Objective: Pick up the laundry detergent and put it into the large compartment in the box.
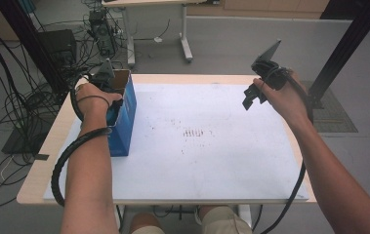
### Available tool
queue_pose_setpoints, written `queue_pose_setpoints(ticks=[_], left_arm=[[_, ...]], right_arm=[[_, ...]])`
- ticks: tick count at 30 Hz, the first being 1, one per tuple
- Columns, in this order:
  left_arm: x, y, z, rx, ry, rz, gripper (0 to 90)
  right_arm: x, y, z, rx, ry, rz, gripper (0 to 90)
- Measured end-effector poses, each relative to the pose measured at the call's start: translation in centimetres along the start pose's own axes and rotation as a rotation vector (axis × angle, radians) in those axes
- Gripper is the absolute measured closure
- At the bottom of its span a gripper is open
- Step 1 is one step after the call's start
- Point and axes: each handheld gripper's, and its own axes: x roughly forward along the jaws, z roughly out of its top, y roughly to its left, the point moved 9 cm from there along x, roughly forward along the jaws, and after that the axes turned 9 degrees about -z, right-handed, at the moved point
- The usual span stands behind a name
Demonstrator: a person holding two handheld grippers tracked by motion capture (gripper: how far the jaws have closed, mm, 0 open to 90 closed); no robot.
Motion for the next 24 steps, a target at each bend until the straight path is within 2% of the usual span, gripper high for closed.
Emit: queue_pose_setpoints(ticks=[24], left_arm=[[0.01,-0.02,-0.11,-0.002,-0.007,0.000,37.1]], right_arm=[[-0.25,-0.09,-0.13,0.002,-0.006,0.000,8.0]])
